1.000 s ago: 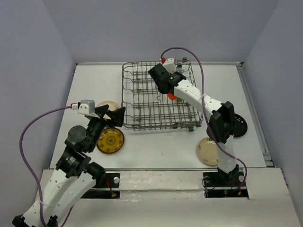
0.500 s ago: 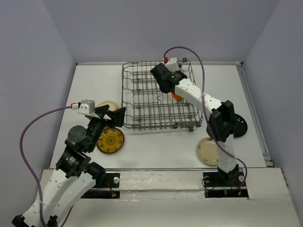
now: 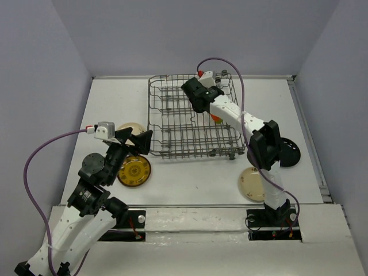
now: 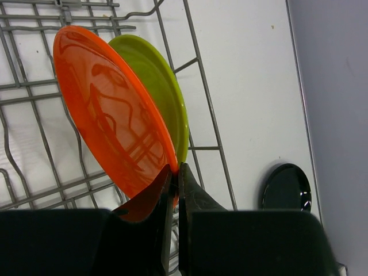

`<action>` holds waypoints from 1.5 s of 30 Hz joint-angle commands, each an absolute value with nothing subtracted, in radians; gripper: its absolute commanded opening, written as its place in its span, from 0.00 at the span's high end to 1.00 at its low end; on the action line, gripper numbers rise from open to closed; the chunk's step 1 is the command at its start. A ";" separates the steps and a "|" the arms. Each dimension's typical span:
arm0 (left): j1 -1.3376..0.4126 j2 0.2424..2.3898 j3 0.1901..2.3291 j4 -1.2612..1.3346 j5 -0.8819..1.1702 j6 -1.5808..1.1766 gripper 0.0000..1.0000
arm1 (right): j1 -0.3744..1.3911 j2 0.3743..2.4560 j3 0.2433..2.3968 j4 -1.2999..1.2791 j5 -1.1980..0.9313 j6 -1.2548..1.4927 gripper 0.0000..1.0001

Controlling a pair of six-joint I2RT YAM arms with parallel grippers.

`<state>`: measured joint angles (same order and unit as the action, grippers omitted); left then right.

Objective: Load the plates into the dish rack

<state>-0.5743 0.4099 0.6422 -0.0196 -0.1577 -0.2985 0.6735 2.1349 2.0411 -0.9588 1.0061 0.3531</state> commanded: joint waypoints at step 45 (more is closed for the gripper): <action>-0.618 0.333 0.683 0.034 -0.149 -0.302 0.01 | -0.255 0.875 0.679 -0.373 0.298 0.684 0.51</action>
